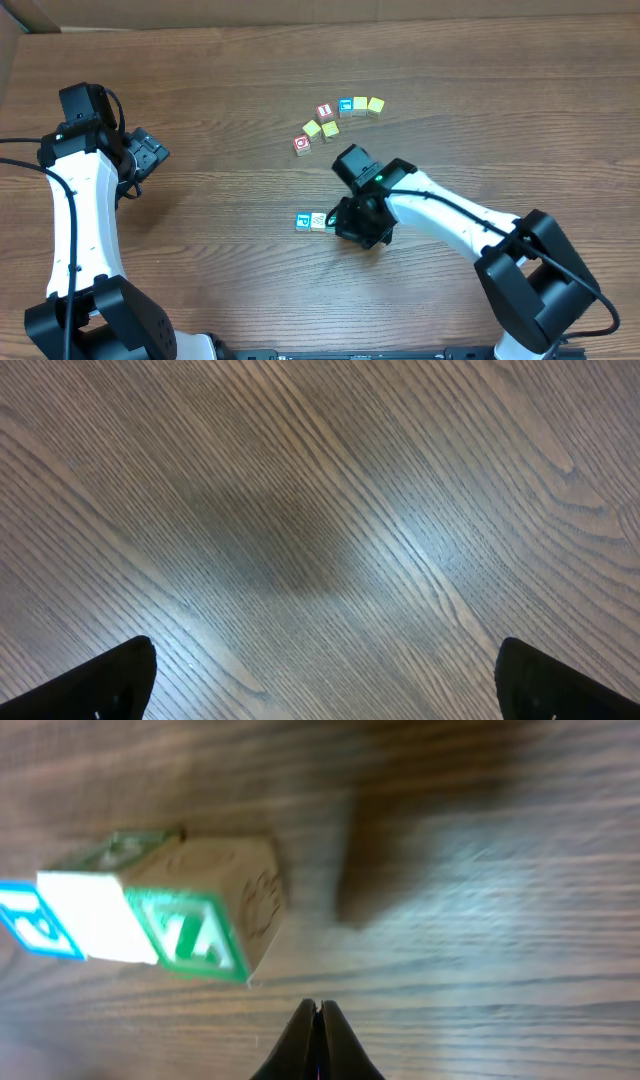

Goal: Flip 4 blocks

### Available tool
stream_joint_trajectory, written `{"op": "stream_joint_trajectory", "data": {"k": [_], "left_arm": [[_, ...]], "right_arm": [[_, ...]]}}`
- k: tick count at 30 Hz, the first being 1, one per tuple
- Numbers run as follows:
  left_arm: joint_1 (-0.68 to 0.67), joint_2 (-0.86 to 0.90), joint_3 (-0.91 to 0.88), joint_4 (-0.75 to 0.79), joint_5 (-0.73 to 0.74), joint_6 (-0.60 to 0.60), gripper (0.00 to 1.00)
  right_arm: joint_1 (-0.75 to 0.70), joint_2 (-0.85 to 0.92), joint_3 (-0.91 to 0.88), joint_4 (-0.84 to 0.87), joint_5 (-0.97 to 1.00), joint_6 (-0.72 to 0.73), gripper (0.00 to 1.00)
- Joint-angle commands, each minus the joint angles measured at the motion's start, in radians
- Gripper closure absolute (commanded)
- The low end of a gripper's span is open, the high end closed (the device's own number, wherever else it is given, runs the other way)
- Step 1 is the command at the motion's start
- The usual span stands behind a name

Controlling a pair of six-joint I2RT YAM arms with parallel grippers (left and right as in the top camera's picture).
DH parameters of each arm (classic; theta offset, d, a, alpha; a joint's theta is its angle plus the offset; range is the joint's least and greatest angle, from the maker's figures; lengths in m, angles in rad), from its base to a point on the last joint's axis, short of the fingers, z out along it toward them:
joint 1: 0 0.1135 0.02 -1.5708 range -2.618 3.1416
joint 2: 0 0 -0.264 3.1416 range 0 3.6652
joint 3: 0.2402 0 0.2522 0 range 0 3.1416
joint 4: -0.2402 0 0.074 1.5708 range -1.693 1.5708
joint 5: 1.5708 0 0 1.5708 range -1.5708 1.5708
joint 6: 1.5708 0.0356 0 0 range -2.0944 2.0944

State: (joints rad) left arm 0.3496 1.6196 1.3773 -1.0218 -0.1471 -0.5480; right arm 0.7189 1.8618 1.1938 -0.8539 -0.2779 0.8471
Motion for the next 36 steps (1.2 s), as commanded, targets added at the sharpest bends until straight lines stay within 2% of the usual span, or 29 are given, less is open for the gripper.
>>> {"op": "stream_joint_trajectory", "data": {"k": [1,7,13,36], "left_arm": [[0.003,-0.005,0.010,0.001,-0.006,-0.002,0.00],[0.003,-0.005,0.010,0.001,-0.006,-0.002,0.00],[0.003,-0.005,0.010,0.001,-0.006,-0.003,0.00],[0.003,-0.005,0.010,0.001,-0.006,-0.003,0.00]], "right_arm": [[0.050,-0.001,0.000,0.007,0.056,-0.014,0.96],[0.123,-0.001,0.000,0.017,0.248,-0.013,0.96],[0.158,-0.001,-0.003,0.072,0.300,-0.014,0.96],[0.163,0.000,-0.011,0.116,0.310,-0.014,0.96]]}}
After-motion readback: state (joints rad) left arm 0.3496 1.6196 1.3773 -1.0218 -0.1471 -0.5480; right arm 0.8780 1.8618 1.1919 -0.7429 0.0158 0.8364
